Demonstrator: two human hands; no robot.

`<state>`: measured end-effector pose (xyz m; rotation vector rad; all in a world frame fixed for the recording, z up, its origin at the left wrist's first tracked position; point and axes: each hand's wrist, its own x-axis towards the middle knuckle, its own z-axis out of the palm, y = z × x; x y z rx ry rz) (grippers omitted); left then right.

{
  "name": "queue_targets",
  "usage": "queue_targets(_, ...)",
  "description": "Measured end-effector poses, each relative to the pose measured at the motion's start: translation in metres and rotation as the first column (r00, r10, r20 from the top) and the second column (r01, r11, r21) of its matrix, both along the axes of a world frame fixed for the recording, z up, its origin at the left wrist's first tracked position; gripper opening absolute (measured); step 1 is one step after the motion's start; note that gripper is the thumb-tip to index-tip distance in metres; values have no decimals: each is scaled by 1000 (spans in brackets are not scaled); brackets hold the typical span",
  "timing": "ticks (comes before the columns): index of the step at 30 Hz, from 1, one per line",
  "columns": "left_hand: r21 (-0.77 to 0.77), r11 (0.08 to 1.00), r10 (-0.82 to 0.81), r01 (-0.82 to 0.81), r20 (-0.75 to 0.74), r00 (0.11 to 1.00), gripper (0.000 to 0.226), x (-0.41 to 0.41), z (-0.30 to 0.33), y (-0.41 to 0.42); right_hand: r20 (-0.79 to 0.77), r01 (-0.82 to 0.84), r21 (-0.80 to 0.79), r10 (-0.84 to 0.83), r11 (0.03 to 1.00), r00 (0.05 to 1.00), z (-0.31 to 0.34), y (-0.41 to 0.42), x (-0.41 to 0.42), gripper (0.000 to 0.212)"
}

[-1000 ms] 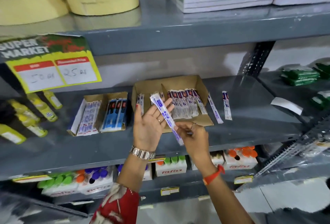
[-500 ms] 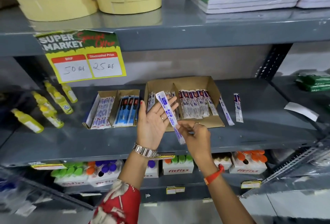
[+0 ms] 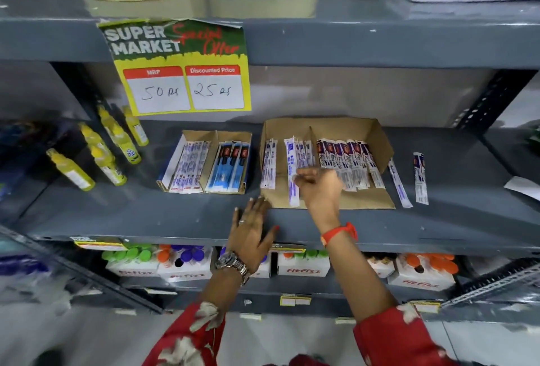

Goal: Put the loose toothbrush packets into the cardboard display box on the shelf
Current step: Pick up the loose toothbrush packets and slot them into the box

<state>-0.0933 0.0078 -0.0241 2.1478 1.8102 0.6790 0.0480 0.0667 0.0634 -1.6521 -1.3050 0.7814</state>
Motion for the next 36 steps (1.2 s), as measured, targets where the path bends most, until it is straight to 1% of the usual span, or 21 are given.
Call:
queue_targets(2,-10,1000,-22,20,-125,992,69,-4,-10,-1,33,9,-8,-8,1000,999,-4,16,-7,10)
queue_targets(6,-31,1000,-12,5,-225,974,65,-1,-12,-2,151,-12,-53,20,999,988,-12,42,-20,10)
queue_targets(8,-26,1000,8,-15,-268,963,66,-1,-14,-2,204,-9,-50,19,999,979,-15,53,-24,12)
queue_targets(9,-24,999,17,-24,-275,961,66,-1,-14,-1,225,2,-59,12,998,974,-17,61,-25,13)
queue_targets(12,-13,999,27,-32,-285,958,66,1,-15,-3,219,24,-150,9,988,976,-21,75,-28,13)
queue_targets(13,3,1000,27,-27,-276,961,66,1,-14,-1,238,21,-167,20,986,971,-21,80,-28,11)
queue_targets(14,-15,1000,21,-26,-261,965,66,3,-17,-2,260,15,-201,39,979,965,-25,81,-25,11)
queue_targets(16,-8,999,30,-33,-249,968,65,2,-18,-3,274,19,-176,31,984,961,-25,78,-21,13)
queue_targets(19,1,999,40,-41,-233,972,64,2,-15,-3,271,3,-61,14,998,963,-19,67,-10,22)
queue_targets(21,-2,999,44,-46,-228,973,64,2,-15,-3,254,-2,11,0,1000,967,-12,56,3,25)
queue_targets(23,6,999,45,-45,-220,975,63,4,-14,-3,201,43,103,-63,994,978,-3,45,20,23)
queue_targets(25,17,999,46,-43,-218,975,62,5,-15,-3,146,131,185,-159,974,976,5,35,43,19)
queue_targets(27,28,999,46,-41,-222,974,62,5,-15,-2,146,239,223,-274,945,950,7,28,73,18)
queue_targets(29,35,998,55,-48,-227,972,62,5,-16,-2,187,334,236,-380,913,906,1,25,105,20)
queue_targets(31,40,997,70,-62,-232,970,63,6,-16,-2,264,407,191,-446,893,855,-7,21,136,19)
queue_targets(33,42,996,86,-79,-227,970,64,8,-16,-1,356,470,111,-476,876,804,-15,17,162,21)
queue_targets(34,41,996,88,-81,-222,971,64,11,-16,-1,366,504,76,-495,860,788,-17,15,173,21)
queue_targets(36,43,995,99,-92,-213,972,64,10,-16,-2,345,533,17,-505,846,791,-25,15,185,18)
